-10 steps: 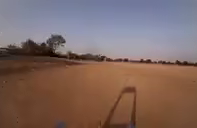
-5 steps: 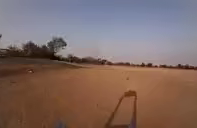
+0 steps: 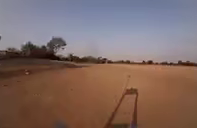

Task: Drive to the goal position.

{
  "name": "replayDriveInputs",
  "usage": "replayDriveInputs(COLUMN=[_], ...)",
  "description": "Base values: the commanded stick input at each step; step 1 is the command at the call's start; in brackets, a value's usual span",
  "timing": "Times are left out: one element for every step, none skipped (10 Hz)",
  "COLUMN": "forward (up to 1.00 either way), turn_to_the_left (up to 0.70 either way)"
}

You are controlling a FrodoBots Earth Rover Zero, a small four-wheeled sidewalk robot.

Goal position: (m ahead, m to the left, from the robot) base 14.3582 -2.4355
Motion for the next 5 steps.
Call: replayDriveInputs(forward=[0.68,0.68,0.68,0.68,0.68], turn_to_the_left=[0.00,0.00,0.00,0.00,0.00])
